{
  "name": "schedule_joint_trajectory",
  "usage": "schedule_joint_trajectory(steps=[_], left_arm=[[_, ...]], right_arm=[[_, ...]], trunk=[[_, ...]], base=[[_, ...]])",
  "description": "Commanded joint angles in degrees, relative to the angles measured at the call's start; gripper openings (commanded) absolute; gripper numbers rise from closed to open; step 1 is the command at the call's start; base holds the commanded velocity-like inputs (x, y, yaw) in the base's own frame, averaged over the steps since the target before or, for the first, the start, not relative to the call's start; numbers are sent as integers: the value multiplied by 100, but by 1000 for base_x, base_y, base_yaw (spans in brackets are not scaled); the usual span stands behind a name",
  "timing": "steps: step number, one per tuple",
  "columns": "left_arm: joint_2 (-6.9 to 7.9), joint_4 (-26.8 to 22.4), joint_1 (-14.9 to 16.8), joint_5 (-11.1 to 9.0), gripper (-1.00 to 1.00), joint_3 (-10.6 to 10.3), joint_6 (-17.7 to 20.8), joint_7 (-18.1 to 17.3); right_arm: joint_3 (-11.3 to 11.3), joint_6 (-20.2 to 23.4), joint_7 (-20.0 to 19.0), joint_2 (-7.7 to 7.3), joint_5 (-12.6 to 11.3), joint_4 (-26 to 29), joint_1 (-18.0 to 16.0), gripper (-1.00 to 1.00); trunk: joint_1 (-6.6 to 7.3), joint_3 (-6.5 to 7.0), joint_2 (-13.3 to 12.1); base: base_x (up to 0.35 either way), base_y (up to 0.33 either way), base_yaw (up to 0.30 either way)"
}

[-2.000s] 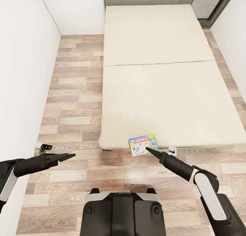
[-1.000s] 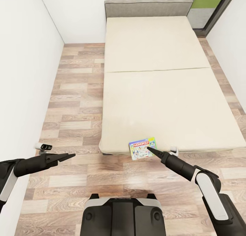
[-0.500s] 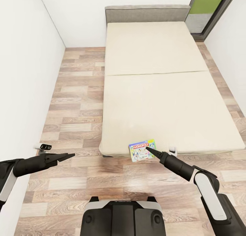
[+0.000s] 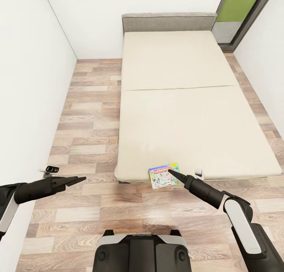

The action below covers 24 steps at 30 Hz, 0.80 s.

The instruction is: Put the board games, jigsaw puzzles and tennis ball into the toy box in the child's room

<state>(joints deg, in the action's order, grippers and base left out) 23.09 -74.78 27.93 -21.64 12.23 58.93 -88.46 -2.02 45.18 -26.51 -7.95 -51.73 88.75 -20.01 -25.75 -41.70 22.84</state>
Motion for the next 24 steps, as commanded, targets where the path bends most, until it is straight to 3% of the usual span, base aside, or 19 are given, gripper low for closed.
schedule_joint_trajectory(steps=[1, 24], left_arm=[[2, -1, 2, 1, 100, -1, 62, -20], [5, 0, 2, 1, 100, 1, 63, -22]], right_arm=[[-8, 35, -13, 1, -4, 1, -3, 100], [16, 27, 35, 5, 4, -18, -3, 100]], trunk=[[-4, 4, 8], [-4, 222, 8]], base=[[0, 0, 0], [0, 0, 0]])
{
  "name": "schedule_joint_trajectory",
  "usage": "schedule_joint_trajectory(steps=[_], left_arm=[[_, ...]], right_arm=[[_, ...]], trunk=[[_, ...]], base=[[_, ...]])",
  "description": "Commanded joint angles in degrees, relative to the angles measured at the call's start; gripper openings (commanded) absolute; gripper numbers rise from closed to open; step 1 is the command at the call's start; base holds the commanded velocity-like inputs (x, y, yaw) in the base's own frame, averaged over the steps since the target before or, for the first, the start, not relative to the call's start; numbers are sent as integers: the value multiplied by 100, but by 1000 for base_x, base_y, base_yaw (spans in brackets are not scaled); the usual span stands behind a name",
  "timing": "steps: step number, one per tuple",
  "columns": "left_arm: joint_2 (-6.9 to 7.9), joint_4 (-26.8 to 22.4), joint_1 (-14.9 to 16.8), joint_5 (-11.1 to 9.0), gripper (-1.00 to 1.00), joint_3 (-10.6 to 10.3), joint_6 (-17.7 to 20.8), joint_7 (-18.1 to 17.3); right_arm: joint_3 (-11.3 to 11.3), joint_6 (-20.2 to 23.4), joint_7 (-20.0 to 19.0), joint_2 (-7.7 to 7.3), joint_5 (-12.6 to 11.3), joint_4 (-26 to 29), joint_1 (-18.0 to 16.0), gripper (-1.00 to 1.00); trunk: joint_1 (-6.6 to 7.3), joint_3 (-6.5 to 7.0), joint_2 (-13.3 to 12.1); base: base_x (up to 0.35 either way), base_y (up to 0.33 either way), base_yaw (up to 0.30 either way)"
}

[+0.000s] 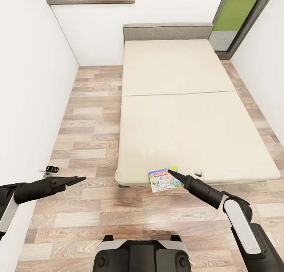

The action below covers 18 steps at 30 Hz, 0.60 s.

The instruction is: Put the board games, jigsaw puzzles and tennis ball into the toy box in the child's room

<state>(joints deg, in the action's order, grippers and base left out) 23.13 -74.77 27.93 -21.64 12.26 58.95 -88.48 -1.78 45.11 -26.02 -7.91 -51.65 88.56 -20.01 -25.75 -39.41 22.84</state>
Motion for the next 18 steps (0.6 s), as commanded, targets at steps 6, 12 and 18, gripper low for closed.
schedule_joint_trajectory(steps=[6, 12, 18], left_arm=[[3, -1, 2, 2, 100, 0, 59, -20], [-12, -1, 3, 0, 100, -3, 56, -20], [-7, -2, 2, 2, 100, -4, 55, -20]], right_arm=[[-7, 33, -9, 0, -3, -4, -3, 100], [-7, 33, -8, 0, -3, -5, -3, 100], [-7, 30, -1, 7, -3, -11, -3, 100]], trunk=[[-4, 51, 8], [-4, 108, 8], [-4, 165, 8]], base=[[0, 0, 0], [0, 0, 0], [0, 0, 0]])
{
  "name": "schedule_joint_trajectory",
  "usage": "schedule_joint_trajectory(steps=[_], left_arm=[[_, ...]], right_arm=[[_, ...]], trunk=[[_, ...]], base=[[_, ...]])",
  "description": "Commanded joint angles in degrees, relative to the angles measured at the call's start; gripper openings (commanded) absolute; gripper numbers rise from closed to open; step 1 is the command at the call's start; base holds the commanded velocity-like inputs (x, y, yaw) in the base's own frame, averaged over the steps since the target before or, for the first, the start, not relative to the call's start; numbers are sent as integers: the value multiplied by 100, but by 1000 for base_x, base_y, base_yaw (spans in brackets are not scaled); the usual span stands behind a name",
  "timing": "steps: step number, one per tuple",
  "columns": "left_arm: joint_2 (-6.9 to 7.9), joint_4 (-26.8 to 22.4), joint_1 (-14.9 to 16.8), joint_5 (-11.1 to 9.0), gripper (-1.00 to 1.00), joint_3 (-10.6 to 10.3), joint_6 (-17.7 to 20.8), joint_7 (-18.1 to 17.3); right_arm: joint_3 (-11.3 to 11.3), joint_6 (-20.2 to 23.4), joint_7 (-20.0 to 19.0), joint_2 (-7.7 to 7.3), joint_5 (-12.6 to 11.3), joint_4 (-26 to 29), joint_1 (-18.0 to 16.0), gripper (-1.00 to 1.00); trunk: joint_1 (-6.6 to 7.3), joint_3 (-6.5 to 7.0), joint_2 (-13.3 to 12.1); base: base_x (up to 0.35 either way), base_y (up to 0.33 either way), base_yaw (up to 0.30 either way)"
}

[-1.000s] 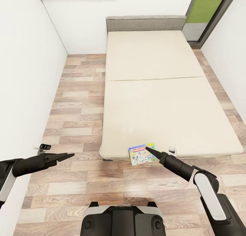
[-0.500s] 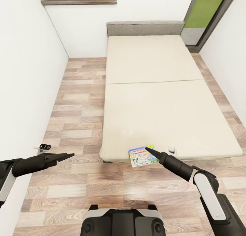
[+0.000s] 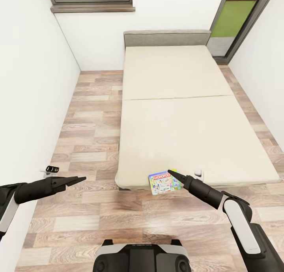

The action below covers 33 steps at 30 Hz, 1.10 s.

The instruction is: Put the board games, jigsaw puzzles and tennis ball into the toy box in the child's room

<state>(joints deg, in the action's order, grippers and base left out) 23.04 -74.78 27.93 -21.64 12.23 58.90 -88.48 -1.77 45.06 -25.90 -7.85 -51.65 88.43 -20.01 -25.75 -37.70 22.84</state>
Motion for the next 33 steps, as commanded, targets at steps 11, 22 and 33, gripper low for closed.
schedule_joint_trajectory(steps=[11, 22, 33], left_arm=[[-4, -2, 2, 2, 100, -3, 67, -20], [10, -1, 2, 2, 100, -2, 69, -20], [8, 0, 2, 2, 100, -2, 69, -20]], right_arm=[[-11, 21, -4, 8, 136, -1, -3, 100], [-24, 20, 1, 35, 506, -10, -3, 100], [-25, 20, -3, 60, 539, -9, -3, 100]], trunk=[[-3, 98, 8], [-3, 203, 8], [-3, 307, 8]], base=[[0, 0, 0], [0, 0, 0], [0, 0, 0]])
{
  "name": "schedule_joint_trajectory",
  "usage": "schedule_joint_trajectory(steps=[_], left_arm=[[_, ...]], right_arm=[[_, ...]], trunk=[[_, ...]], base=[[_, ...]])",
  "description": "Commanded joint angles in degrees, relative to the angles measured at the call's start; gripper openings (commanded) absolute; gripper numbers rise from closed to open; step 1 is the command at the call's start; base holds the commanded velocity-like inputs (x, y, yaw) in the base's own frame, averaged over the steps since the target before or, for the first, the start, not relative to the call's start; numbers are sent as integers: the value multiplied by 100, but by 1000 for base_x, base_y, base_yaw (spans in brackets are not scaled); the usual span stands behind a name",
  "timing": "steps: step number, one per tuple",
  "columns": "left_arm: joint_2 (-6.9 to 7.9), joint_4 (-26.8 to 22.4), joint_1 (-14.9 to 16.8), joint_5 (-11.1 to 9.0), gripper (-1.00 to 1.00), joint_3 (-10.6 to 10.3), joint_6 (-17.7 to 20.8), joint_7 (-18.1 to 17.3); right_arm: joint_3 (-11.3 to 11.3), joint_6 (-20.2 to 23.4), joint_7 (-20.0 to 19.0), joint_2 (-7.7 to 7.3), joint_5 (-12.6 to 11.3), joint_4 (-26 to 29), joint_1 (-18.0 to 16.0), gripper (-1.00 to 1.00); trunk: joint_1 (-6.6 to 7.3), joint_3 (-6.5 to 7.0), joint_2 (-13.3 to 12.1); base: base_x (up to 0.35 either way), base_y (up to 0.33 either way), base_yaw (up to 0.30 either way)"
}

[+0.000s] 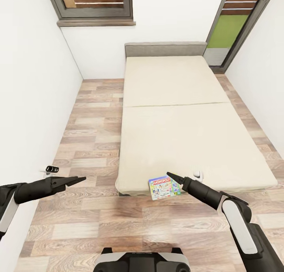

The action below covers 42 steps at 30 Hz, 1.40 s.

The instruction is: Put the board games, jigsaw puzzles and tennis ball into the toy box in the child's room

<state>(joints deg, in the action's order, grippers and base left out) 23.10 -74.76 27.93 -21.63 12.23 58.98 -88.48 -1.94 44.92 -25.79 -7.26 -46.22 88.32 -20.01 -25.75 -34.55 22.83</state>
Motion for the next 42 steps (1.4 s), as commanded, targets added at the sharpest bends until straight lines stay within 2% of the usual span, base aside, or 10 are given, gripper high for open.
schedule_joint_trajectory(steps=[1, 25, 42], left_arm=[[2, -2, 2, 1, 100, -1, 61, -20], [5, -2, 2, 1, 100, 0, 61, -20], [2, -1, 2, 1, 100, 0, 54, -20]], right_arm=[[-8, 35, -14, 2, -3, 2, -3, 100], [-1, 29, -10, 5, -1, 1, -3, 100], [1, -128, -14, 5, -18, 1, -3, 100]], trunk=[[-3, 3, 8], [-3, 231, 8], [-3, 393, 8]], base=[[0, 0, 0], [0, 0, 0], [0, 0, 0]])
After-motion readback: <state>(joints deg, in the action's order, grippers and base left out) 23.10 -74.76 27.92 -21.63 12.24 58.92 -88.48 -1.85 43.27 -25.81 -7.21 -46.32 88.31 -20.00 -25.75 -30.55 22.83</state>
